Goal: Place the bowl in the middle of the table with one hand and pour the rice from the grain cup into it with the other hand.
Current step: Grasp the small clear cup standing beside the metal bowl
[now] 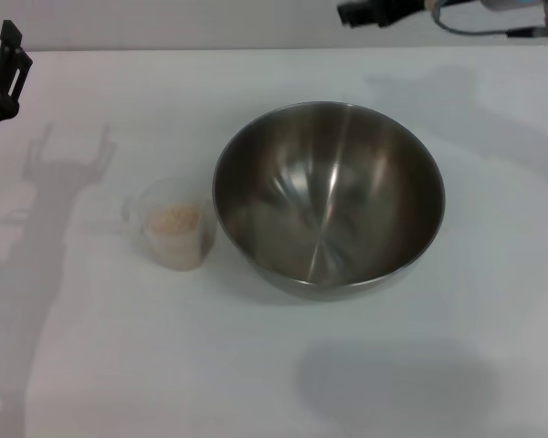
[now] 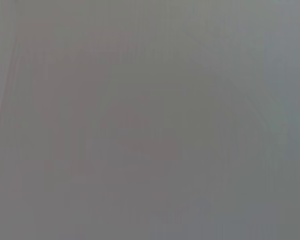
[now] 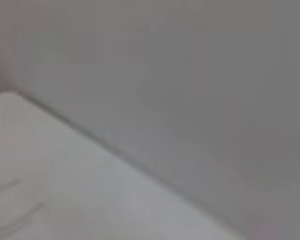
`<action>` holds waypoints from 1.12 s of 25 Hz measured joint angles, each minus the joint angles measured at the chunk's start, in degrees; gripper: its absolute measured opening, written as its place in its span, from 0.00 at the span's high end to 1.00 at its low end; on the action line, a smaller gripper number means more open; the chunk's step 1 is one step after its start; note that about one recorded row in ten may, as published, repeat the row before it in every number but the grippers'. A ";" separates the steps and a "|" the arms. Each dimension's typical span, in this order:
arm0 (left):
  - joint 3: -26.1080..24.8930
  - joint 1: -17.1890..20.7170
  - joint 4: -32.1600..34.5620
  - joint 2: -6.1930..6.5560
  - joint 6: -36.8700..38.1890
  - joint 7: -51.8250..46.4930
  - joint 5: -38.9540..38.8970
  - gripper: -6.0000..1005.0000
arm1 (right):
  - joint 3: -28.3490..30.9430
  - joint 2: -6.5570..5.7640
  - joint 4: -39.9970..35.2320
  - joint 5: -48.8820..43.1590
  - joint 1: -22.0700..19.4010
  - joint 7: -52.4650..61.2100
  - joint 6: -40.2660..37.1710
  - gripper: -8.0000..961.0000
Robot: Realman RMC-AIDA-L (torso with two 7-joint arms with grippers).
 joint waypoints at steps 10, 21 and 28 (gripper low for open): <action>0.16 0.04 0.06 0.00 0.25 0.00 0.24 0.18 | -30.51 0.26 -7.44 0.86 -19.29 -10.52 -56.37 0.44; 0.36 0.43 0.06 0.00 1.20 -0.18 0.16 0.18 | -54.15 0.39 28.76 1.08 -22.60 20.00 -137.95 0.44; 2.23 4.17 -0.36 0.02 4.58 -0.57 0.53 0.18 | -50.06 -0.02 52.54 0.87 -21.92 62.86 -151.07 0.44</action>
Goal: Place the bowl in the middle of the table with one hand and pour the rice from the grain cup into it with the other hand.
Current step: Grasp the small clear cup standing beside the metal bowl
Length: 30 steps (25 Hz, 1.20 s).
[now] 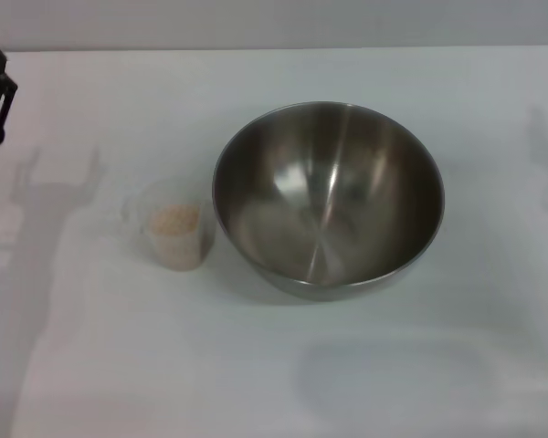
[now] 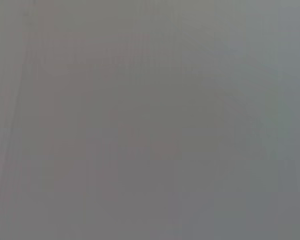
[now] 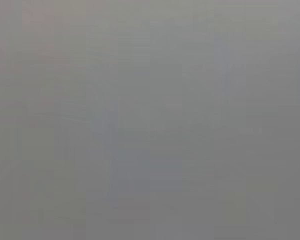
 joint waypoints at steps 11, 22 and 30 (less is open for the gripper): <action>13.39 7.41 -0.64 -0.22 2.71 0.40 -0.33 0.18 | 8.52 -0.62 11.51 0.28 0.30 6.75 0.78 0.44; 19.68 9.90 -0.72 -0.28 -0.66 0.53 -0.38 0.18 | 9.62 -1.84 12.11 -0.05 3.18 5.63 4.18 0.44; 20.89 9.29 -0.89 -0.28 -6.15 0.57 -0.09 0.40 | 9.60 -2.13 12.25 -0.07 3.78 5.44 4.21 0.44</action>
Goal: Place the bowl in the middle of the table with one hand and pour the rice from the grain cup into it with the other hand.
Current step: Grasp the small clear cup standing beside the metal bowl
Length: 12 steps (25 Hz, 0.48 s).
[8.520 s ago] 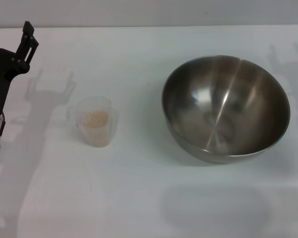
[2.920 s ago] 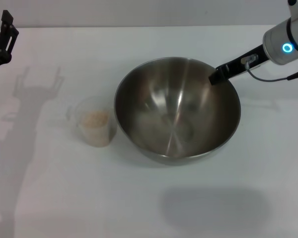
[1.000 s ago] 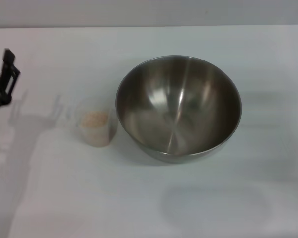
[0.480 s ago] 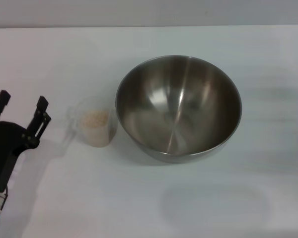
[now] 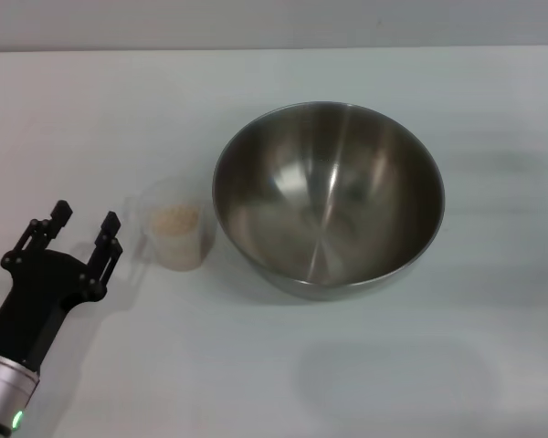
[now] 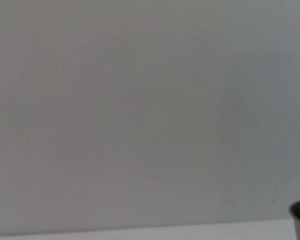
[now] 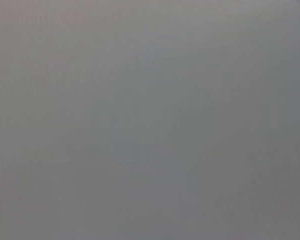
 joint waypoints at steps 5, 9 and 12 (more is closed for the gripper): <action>0.03 -0.79 -0.02 0.00 -2.00 0.01 -0.24 0.42 | 0.00 -0.06 0.05 0.01 0.15 -0.12 0.02 0.44; 0.06 -1.34 0.07 0.04 -3.40 0.01 -0.27 0.43 | 0.00 -0.06 0.07 0.22 0.25 -0.15 0.39 0.44; 0.07 -1.51 0.14 0.06 -4.02 0.01 -0.29 0.44 | 0.00 -0.06 0.07 0.41 0.34 -0.16 0.64 0.44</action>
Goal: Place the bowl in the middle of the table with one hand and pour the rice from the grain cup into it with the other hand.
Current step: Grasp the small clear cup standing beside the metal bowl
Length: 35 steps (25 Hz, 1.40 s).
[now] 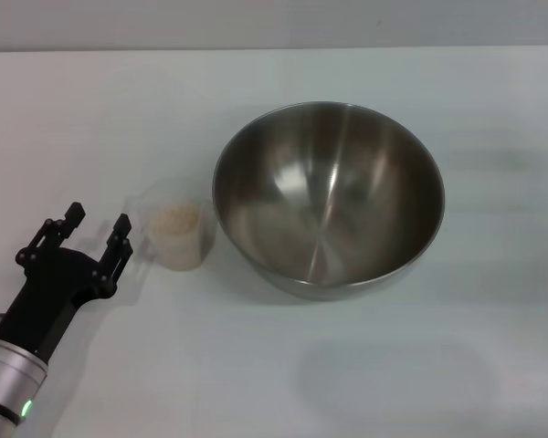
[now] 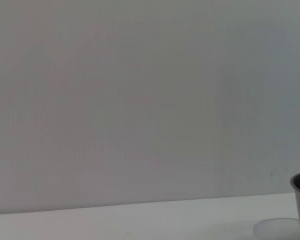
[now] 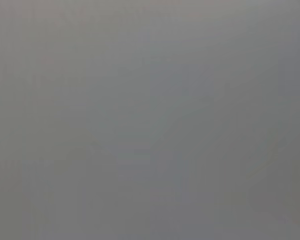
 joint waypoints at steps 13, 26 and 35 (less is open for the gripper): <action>-0.57 -3.18 0.60 0.03 -4.40 0.28 -0.03 0.49 | 0.00 0.00 0.00 0.10 0.09 -0.03 0.03 0.44; -1.91 -5.27 0.74 -0.03 -6.67 1.55 -0.14 0.53 | 0.00 0.00 0.24 0.10 0.04 -0.03 0.24 0.43; -3.26 -5.36 0.06 -0.06 -7.90 1.15 -0.22 0.56 | 0.00 -0.12 0.27 0.09 0.40 -0.03 0.83 0.43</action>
